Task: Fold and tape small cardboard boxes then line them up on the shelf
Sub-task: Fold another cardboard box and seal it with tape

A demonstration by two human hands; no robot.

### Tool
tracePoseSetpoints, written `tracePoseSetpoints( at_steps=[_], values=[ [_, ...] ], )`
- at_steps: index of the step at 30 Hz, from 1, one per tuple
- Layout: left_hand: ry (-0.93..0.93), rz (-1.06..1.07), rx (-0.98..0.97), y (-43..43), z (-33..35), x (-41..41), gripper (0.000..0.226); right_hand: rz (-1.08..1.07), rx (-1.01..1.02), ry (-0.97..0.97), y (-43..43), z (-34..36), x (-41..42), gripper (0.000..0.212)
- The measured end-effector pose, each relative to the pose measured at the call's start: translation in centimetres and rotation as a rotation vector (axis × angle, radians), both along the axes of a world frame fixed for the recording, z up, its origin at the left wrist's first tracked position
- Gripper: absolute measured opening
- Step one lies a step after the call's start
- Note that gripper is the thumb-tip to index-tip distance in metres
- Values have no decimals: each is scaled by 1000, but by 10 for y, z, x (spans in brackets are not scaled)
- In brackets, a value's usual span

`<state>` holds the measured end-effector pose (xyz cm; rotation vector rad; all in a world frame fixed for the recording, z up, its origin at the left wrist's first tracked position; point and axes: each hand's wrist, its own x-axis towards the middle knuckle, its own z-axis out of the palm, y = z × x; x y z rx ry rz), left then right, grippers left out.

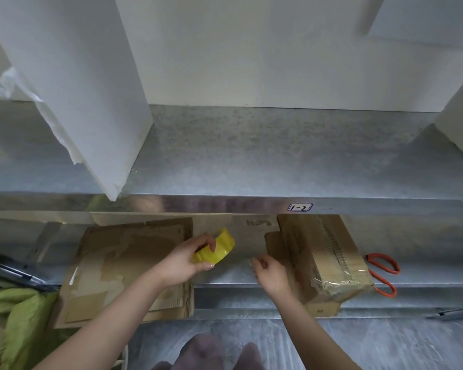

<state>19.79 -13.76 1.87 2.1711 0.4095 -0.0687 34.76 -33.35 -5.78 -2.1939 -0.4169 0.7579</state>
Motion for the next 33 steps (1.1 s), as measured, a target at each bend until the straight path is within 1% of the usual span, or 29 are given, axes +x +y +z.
tracePoseSetpoints(
  at_steps=[3, 6, 7, 10, 13, 15, 17, 19, 21, 22, 23, 28, 33],
  values=[
    [-14, 5, -10, -1, 4, -2, 29, 93, -185, -93, 5, -14, 5, 28],
    [-37, -1, -23, -1, 6, -4, 29, 140, -311, -178, 13, -21, 9, 30],
    [-40, -4, -28, 0, 7, -5, 29, 149, -337, -209, 16, -22, 10, 30],
    [-36, -7, -25, 3, 8, -6, 29, 173, -376, -259, 19, -22, 13, 45],
    [-25, -14, -11, 7, 9, -5, 30, 209, -374, -306, 18, -17, 7, 41],
    [-16, -23, 7, 8, 10, -3, 30, 172, -275, -384, 15, -8, 2, 34],
    [-12, -39, 25, 8, 11, -1, 31, 90, -21, -391, 13, 5, -1, 29],
    [-15, -60, 39, 5, 14, 1, 31, 61, 247, -261, 15, 23, -2, 28],
    [-27, -80, 43, 1, 16, 3, 31, 75, 404, -80, 18, 41, -5, 28],
    [-34, -87, 41, -1, 17, 4, 32, 86, 438, -33, 19, 48, -6, 27],
    [-38, -91, 39, -3, 18, 5, 32, 98, 451, -34, 19, 52, -6, 26],
    [-31, -90, 32, -9, 21, 3, 33, 118, 483, -110, 12, 60, -6, 18],
    [-20, -101, 45, -14, 25, 1, 35, 183, 456, -118, 7, 61, -1, 10]
  ],
)
